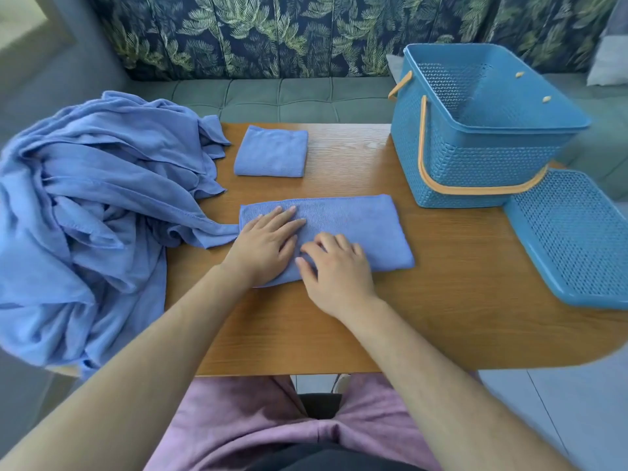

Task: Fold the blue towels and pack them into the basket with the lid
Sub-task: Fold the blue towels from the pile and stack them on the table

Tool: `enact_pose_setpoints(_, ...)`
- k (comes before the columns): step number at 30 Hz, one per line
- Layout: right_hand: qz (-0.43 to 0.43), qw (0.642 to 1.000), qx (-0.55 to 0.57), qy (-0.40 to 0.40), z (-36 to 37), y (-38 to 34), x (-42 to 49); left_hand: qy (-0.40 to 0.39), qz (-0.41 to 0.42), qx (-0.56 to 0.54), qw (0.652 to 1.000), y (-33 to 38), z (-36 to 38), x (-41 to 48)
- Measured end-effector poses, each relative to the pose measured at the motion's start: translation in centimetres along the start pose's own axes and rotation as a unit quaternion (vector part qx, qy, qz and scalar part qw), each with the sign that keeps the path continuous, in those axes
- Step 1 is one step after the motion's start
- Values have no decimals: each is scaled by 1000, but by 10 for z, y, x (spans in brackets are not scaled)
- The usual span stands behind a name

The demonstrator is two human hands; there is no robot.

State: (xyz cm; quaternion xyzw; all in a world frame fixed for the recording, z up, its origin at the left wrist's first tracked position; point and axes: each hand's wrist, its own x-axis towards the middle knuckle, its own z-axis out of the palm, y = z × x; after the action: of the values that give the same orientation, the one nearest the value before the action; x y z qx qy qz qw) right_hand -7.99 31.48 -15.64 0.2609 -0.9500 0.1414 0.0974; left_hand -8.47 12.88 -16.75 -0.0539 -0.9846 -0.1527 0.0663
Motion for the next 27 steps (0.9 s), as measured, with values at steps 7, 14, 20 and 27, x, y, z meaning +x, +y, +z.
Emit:
enact_pose_setpoints(7, 10, 999, 34, -10, -27, 69, -21, 16, 5, 23, 1000, 32, -14, -44)
enact_pose_setpoints(14, -118, 981, 147, -49, -62, 93, -76, 31, 139, -70, 987, 46, -16, -88)
enact_pose_setpoints(20, -122, 968, 206, -76, -63, 106, -101, -13, 192, -137, 972, 24, -26, -107)
enact_pose_setpoints(27, -101, 974, 201, -17, -57, 110, -113, 41, 195, -95, 975, 29, -19, -108)
